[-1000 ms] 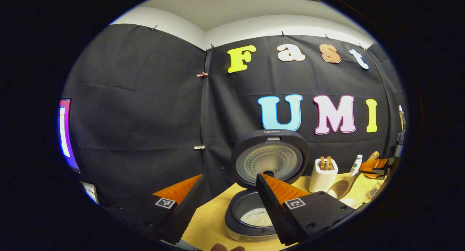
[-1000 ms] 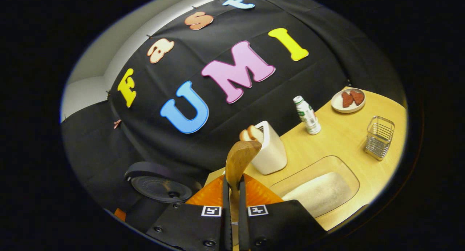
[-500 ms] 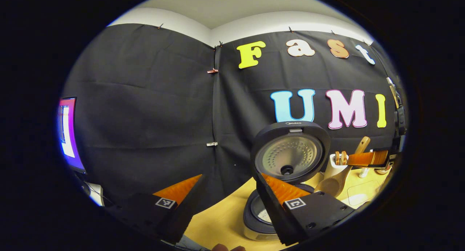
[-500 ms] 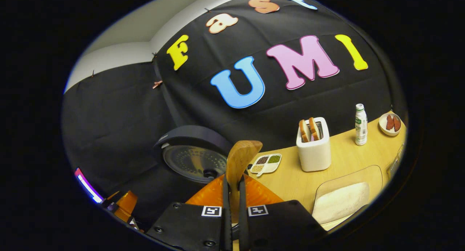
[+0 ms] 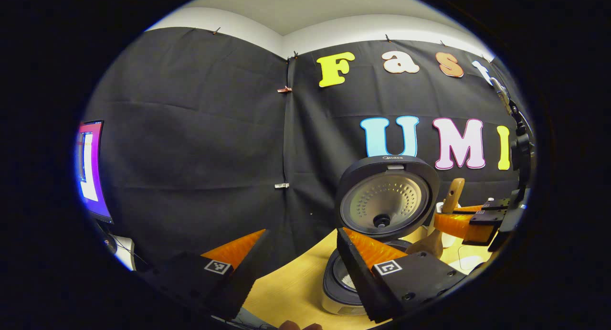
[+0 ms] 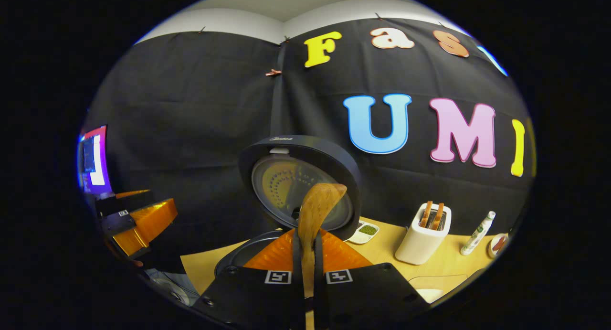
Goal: Close the left gripper, press the button to open the rice cooker; take a wooden spoon from the chopstick holder with the right hand, scoop a spoonful of rice and pour it into the rice cooker, then put the wooden spoon back into the chopstick holder.
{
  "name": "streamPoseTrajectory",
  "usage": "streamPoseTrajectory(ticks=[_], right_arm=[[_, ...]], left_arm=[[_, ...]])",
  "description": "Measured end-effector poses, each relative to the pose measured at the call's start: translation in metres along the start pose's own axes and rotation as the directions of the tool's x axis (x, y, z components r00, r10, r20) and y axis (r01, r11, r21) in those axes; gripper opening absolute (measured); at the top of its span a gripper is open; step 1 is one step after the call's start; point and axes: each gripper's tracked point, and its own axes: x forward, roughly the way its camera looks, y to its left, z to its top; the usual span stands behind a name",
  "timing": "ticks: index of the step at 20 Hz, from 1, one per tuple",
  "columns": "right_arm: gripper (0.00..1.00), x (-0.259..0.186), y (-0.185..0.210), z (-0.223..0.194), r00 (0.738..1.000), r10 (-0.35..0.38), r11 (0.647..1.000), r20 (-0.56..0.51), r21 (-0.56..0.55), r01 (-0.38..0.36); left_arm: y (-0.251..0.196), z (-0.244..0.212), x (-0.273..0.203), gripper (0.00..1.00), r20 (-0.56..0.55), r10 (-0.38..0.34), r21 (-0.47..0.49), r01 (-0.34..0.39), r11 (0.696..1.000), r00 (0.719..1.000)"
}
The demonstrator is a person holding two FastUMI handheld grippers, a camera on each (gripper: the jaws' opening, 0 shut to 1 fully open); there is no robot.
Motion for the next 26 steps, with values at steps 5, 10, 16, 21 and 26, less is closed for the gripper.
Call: streamPoseTrajectory(ticks=[5, 10, 16, 21, 26], right_arm=[[0.11, 0.001, 0.015, -0.006, 0.999, 0.036, 0.990, 0.017, -0.135, -0.033], [0.11, -0.002, 0.005, 0.000, 0.999, 0.019, 0.993, 0.040, -0.118, -0.014], [0.11, -0.036, -0.066, 0.014, 0.987, -0.138, 0.989, 0.081, 0.066, 0.133], [0.11, -0.093, -0.162, -0.006, 0.947, -0.318, 0.945, 0.043, 0.100, 0.312], [0.11, -0.156, -0.251, -0.029, 0.878, -0.478, 0.871, -0.001, 0.128, 0.474]], left_arm=[[-0.004, -0.001, -0.002, 0.93, 0.001, -0.007, 0.001, 0.007, 1.000, 1.000], [-0.009, 0.000, -0.003, 0.93, -0.004, -0.014, 0.002, 0.014, 1.000, 1.000], [-0.034, 0.009, 0.001, 0.89, 0.006, -0.050, 0.007, 0.050, 0.999, 0.999], [-0.076, 0.015, 0.002, 0.93, 0.014, -0.111, 0.022, 0.111, 0.994, 0.994], [-0.141, 0.012, -0.004, 0.93, -0.008, -0.193, -0.007, 0.193, 0.981, 0.981]])
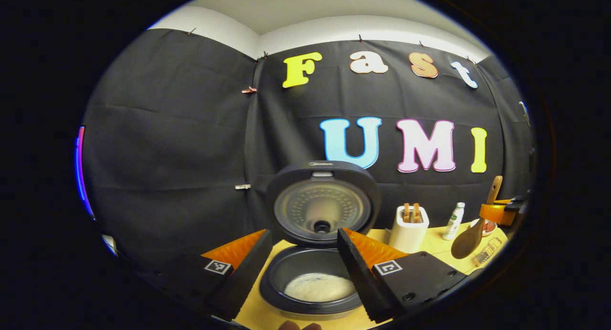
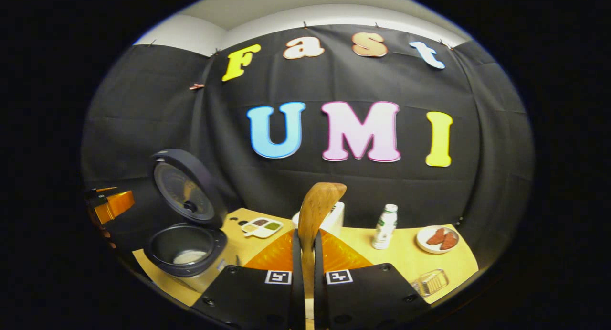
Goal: Close the left gripper, press the button to open the rice cooker; take a wooden spoon from the chopstick holder with the right hand, scoop a spoonful of rice and pour it into the rice cooker, then put the wooden spoon back into the chopstick holder.
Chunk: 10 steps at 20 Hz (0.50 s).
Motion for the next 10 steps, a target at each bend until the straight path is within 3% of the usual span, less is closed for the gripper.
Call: streamPoseTrajectory(ticks=[6, 10], right_arm=[[0.12, -0.021, -0.139, -0.019, 0.977, -0.214, 0.977, -0.025, -0.016, 0.213], [0.11, -0.034, -0.205, -0.035, 0.948, -0.316, 0.949, -0.042, -0.014, 0.315]], left_arm=[[-0.058, -0.001, -0.009, 0.93, -0.007, -0.043, 0.014, 0.043, 0.999, 0.999], [-0.081, -0.002, -0.019, 0.92, -0.009, -0.040, 0.029, 0.040, 0.999, 0.999]])
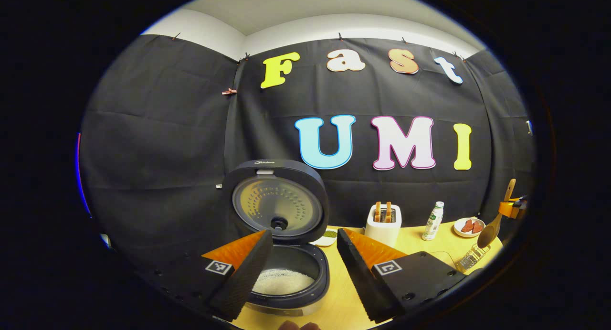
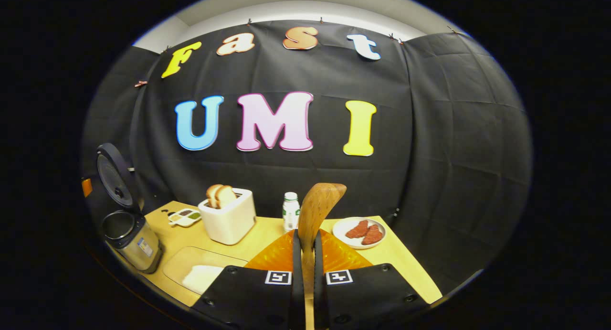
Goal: Close the left gripper, press the button to open the rice cooker; take a wooden spoon from the chopstick holder with the right hand, scoop a spoonful of rice and pour it into the rice cooker, then put the wooden spoon back into the chopstick holder.
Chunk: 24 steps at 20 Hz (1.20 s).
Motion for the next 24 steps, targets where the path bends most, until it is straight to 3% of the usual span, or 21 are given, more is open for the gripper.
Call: streamPoseTrajectory(ticks=[4, 10, 13, 14, 21, 24], right_arm=[[0.12, 0.012, -0.030, -0.030, 0.998, -0.027, 0.999, -0.060, -0.020, 0.026], [0.12, 0.013, -0.037, -0.075, 0.981, -0.030, 0.999, -0.192, -0.018, 0.027], [0.17, 0.002, -0.037, -0.090, 0.965, -0.036, 0.999, -0.261, -0.018, 0.032], [0.25, -0.003, -0.032, -0.098, 0.957, -0.021, 1.000, -0.289, -0.015, 0.017], [0.36, -0.039, -0.043, -0.092, 0.950, -0.079, 0.997, -0.302, -0.007, 0.080], [0.37, -0.057, -0.047, -0.084, 0.952, -0.098, 0.995, -0.288, -0.022, 0.096]], left_arm=[[-0.009, 0.000, -0.009, 0.92, -0.009, 0.017, 0.009, -0.017, 1.000, 1.000], [-0.014, 0.000, -0.020, 0.92, -0.014, 0.027, 0.020, -0.027, 0.999, 1.000], [-0.018, 0.002, -0.022, 0.92, -0.010, 0.021, 0.021, -0.021, 1.000, 1.000], [-0.018, 0.004, -0.023, 0.92, -0.004, 0.020, 0.028, -0.020, 0.999, 1.000], [-0.008, 0.013, -0.019, 0.92, 0.003, 0.027, -0.009, -0.027, 1.000, 1.000], [0.003, 0.027, -0.012, 0.92, 0.035, 0.030, 0.002, -0.030, 1.000, 0.999]])
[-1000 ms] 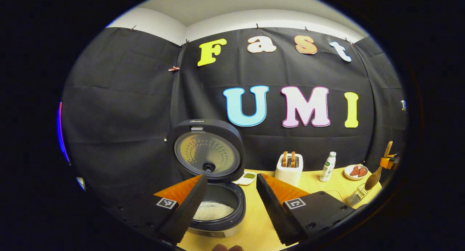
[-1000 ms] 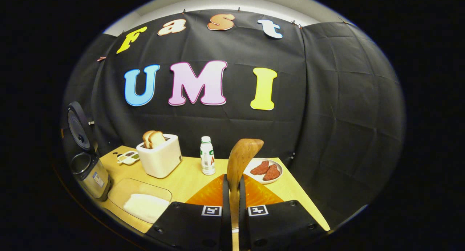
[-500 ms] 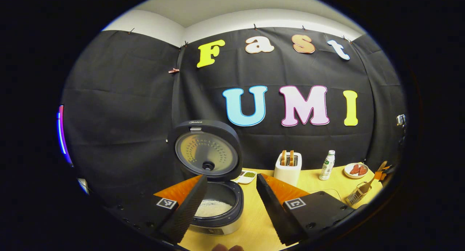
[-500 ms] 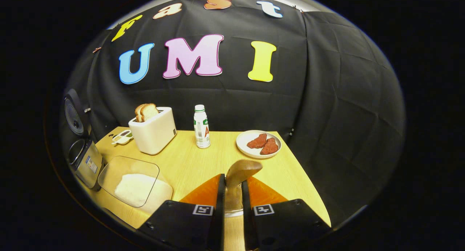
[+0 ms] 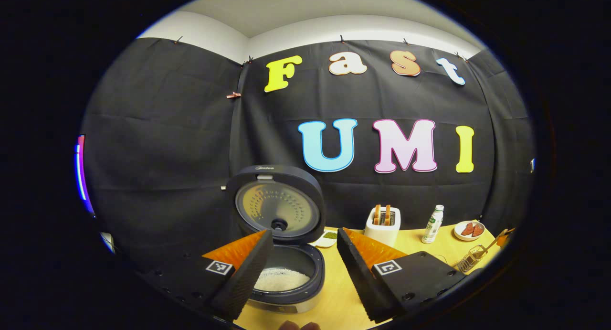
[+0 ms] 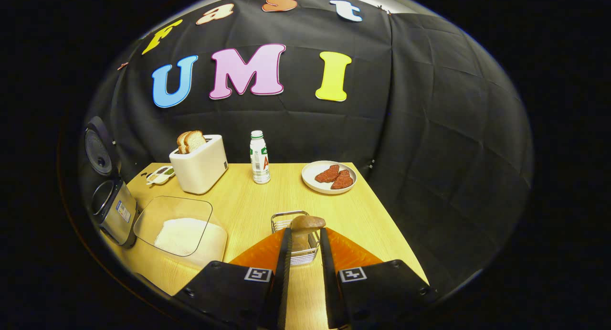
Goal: Close the left gripper, press the button to open the rice cooker; take a wooden spoon from the chopstick holder with the right hand, scoop a spoonful of rice and pour it into the rice cooker, then put the wooden spoon back into the chopstick holder.
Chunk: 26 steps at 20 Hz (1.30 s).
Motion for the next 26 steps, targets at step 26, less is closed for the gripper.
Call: streamPoseTrajectory(ticks=[26], right_arm=[[0.62, -0.078, 0.133, 0.045, 0.964, 0.200, 0.979, 0.174, -0.004, -0.203]], left_arm=[[0.069, 0.104, 0.162, 0.91, 0.115, -0.058, 0.006, 0.057, 0.998, 0.992]])
